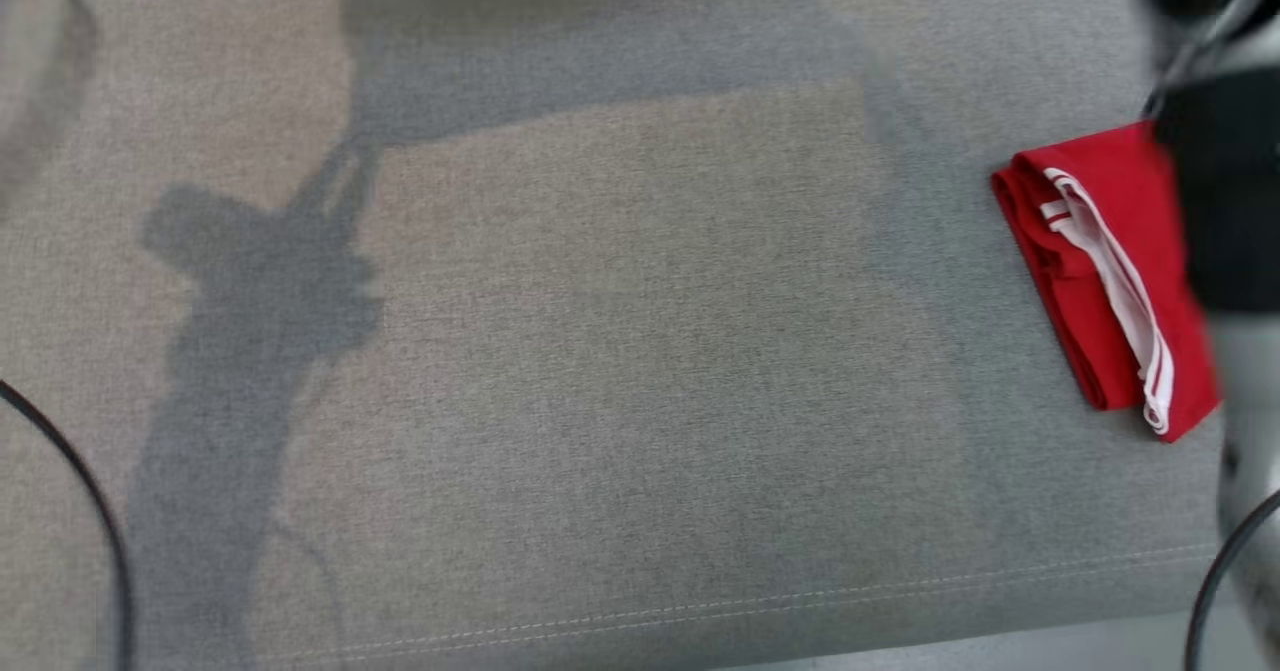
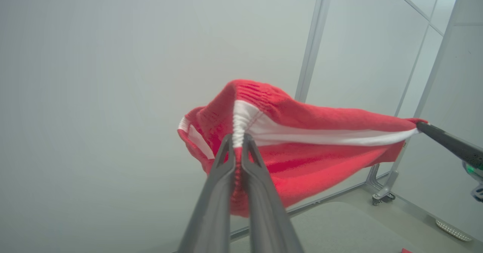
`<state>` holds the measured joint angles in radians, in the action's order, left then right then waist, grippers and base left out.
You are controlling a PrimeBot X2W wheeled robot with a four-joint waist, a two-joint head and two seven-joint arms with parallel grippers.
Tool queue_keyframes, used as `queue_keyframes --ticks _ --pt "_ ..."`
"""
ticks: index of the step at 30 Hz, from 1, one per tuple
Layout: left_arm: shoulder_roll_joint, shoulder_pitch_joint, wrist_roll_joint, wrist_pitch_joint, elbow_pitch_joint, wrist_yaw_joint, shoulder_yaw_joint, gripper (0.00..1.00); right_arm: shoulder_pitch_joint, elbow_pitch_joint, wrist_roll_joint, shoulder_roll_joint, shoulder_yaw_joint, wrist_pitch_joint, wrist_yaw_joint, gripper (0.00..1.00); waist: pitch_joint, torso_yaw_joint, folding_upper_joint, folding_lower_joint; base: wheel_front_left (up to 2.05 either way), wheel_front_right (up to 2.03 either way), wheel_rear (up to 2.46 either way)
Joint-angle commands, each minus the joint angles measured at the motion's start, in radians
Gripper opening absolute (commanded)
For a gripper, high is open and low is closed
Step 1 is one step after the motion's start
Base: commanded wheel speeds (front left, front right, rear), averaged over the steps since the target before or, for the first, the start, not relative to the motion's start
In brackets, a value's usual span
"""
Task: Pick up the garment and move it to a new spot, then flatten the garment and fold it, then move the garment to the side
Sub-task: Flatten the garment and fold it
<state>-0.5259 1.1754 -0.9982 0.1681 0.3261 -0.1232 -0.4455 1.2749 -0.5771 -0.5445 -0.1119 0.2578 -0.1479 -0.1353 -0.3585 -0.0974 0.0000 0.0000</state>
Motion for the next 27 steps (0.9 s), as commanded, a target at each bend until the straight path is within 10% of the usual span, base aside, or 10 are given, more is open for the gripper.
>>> queue_keyframes --ticks 1,13,27 --pt "-0.041 -0.086 -0.022 -0.031 -0.034 -0.007 -0.007 0.0 -0.088 0.041 -0.03 -0.01 0.021 0.014 0.005 0.0 -0.012 0.018 0.0 0.0 0.0 0.0 0.0" --pt "-0.004 -0.499 -0.133 -0.374 0.069 -0.007 -0.281 0.0 -0.766 0.215 -0.231 -0.037 0.074 0.17 0.005 0.0 -0.035 0.082 0.0 0.0 0.0 0.0 0.0" --pt "-0.083 -0.714 -0.122 -0.416 -0.007 0.051 -0.335 0.0 -1.136 0.475 -0.201 0.02 -0.069 0.134 0.005 0.0 0.052 0.096 0.0 0.0 0.0 0.0 0.0"
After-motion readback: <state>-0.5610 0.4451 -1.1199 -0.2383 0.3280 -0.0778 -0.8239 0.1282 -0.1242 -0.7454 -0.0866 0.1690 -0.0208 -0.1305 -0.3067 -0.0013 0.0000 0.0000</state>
